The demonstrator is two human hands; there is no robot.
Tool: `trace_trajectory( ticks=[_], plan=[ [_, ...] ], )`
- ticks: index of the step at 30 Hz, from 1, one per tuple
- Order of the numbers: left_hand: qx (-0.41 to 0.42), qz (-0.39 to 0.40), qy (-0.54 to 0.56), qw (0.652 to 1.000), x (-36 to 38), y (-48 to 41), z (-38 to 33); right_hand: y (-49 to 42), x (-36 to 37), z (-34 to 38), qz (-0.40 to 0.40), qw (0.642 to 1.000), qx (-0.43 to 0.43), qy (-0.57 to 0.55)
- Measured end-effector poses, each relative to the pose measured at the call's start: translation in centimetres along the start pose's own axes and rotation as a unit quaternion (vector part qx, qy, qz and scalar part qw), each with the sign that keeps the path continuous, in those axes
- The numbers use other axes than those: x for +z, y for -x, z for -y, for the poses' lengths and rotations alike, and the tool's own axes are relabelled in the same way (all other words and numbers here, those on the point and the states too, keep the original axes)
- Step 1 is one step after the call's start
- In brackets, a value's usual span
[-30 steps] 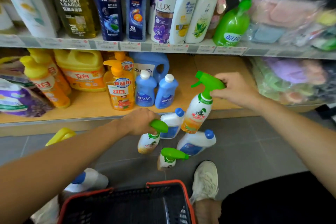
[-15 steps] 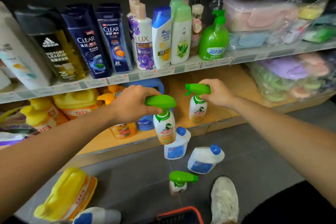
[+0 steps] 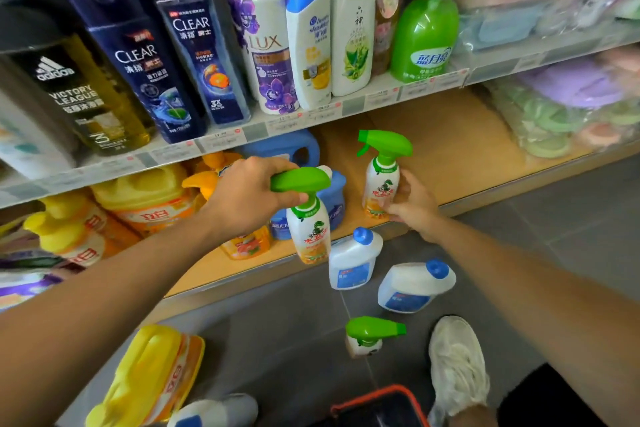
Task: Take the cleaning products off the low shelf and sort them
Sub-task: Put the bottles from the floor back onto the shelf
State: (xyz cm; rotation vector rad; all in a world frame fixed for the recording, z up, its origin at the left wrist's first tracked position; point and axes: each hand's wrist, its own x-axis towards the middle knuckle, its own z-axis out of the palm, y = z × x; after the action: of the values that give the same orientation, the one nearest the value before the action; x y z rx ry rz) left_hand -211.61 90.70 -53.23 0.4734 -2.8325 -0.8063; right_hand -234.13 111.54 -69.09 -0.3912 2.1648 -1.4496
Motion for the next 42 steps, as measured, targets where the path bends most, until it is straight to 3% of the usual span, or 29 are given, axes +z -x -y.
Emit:
trace_trajectory(
  ticks=[3,10,19,21,24,27,29,32,37,42],
  plan=[
    [-0.01,0.012,0.014,1.0,0.4,-0.1,0.3,-1.1,1.6,-0.4,-0.048,0.997,0.009,-0.067],
    [-0.015,0.013,0.031,0.999,0.9,-0.6,0.5,-5.7,3.6,2.1,-0.02,0.998,-0.013,-0.055],
    [-0.016,-0.026,0.029,0.999,0.5,-0.3,-0.2,-6.7,2.9,4.0,0.08,0.992,0.092,-0.041],
    [0.0,-0.034,0.024,0.999,0.3,-0.1,-0.7,-5.3,2.0,5.1,0.121,0.987,0.106,0.019],
    [0.03,-0.055,0.018,0.998,-0.3,0.4,-1.7,-2.4,0.8,7.5,0.234,0.967,0.044,0.088],
    [0.048,-0.092,0.046,0.994,-1.2,0.7,-2.6,1.0,0.5,10.6,0.352,0.933,-0.035,0.059],
    [0.044,-0.111,0.084,0.989,-1.7,0.6,-3.3,2.9,0.6,12.2,0.38,0.922,-0.067,0.043],
    [0.04,-0.147,0.132,0.979,-1.9,0.3,-4.3,4.8,0.5,13.4,0.366,0.92,-0.121,0.069],
    [0.04,-0.189,0.168,0.967,-0.6,-0.9,-6.6,5.5,-0.7,13.2,0.272,0.939,-0.18,0.106],
    [0.037,-0.139,0.161,0.976,1.3,-2.8,-7.4,3.8,-2.5,10.6,0.19,0.963,-0.161,0.104]
  ],
)
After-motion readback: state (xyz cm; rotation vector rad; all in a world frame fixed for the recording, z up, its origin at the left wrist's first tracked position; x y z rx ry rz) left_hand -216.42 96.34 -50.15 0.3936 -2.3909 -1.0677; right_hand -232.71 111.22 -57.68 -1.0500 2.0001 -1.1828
